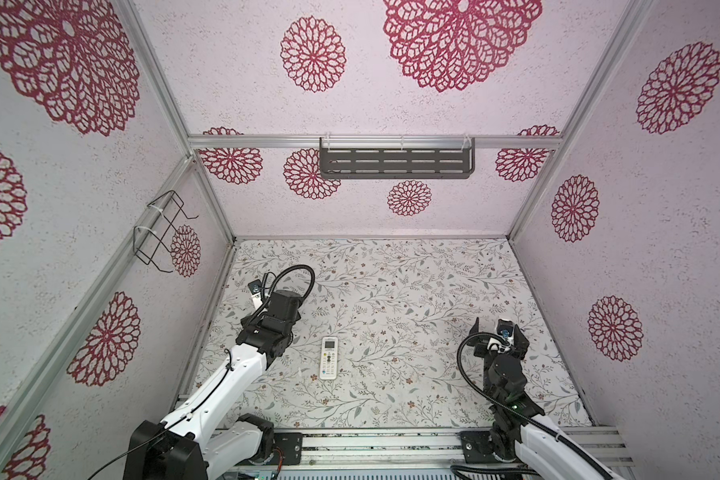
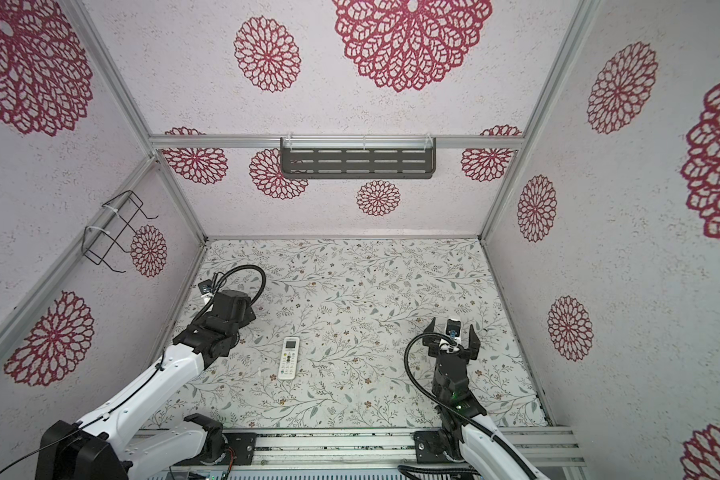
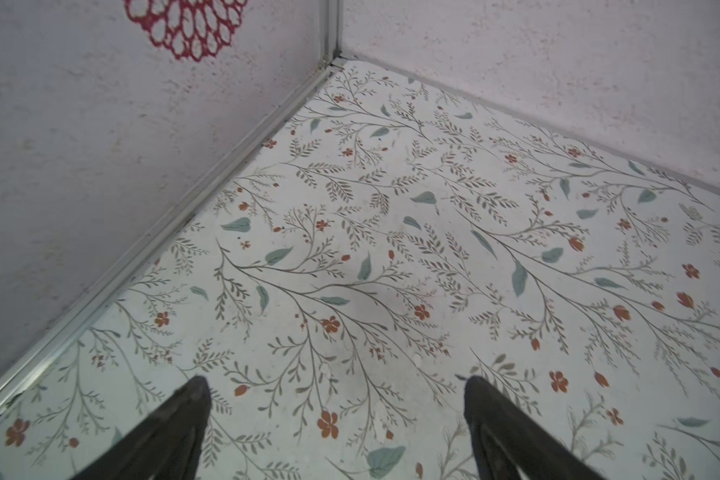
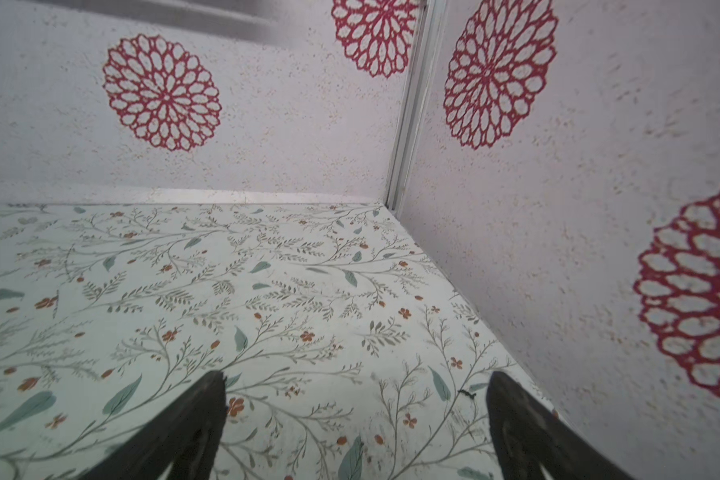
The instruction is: Load the batteries into the remote control
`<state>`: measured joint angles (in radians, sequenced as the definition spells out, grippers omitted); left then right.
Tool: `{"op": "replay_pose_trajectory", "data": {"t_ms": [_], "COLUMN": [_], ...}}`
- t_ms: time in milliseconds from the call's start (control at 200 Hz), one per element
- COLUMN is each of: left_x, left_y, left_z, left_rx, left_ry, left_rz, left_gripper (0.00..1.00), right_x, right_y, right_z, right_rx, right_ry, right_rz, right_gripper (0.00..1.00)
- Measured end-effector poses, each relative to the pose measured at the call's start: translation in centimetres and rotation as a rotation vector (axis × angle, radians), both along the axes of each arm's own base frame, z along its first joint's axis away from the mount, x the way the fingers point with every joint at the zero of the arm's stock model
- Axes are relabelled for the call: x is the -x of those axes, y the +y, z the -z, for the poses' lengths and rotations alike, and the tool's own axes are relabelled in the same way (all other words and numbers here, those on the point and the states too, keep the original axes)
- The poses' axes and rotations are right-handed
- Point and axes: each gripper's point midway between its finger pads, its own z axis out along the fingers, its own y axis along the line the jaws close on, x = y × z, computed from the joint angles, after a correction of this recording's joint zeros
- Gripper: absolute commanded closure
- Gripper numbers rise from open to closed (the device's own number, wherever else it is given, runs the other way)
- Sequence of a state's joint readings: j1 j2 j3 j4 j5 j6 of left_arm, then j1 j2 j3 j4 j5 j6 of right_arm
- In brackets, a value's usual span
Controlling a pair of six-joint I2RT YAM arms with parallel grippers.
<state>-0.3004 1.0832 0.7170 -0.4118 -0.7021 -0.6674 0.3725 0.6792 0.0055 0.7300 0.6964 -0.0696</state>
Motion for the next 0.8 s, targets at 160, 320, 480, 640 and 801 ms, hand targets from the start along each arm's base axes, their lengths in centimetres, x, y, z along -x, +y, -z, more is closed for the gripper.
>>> {"op": "replay_pose_trajectory", "data": {"t_ms": [160,320,480,640,801], "left_x": [0.3,0.3,-1.4,-3.2,-4.6], "left_y": [3.0,4.5,4.5,5.3,5.6], "left_z": [1.4,2.7,1.4,1.1,0.9], "left_rx": [0.007,-0.012,-0.029,-0.11,-0.177], "left_ry": [-0.061,-0.088,-0.162,-0.16,-0.202], "left_rz": [-0.051,-0.071,-0.053,-0.052,-0.034], "left_gripper": [0.03,0.03,0.03,0.03,0.03], "right_x": [-1.4,-2.2,-2.8,-3.4,-4.8], "right_y": [-1.8,-1.4,-1.6,-1.6,-1.3], "right_z": [2.3,4.4,4.0,3.9,3.7], "right_rx": [0.016,0.028,0.015,-0.001,-0.008], "right_ry": [0.069,0.129,0.095,0.073,0.058], "right_rz": [0.05,0.022,0.023,0.013,0.0], "right_gripper": [0.01,0.01,0.01,0.01,0.01]}}
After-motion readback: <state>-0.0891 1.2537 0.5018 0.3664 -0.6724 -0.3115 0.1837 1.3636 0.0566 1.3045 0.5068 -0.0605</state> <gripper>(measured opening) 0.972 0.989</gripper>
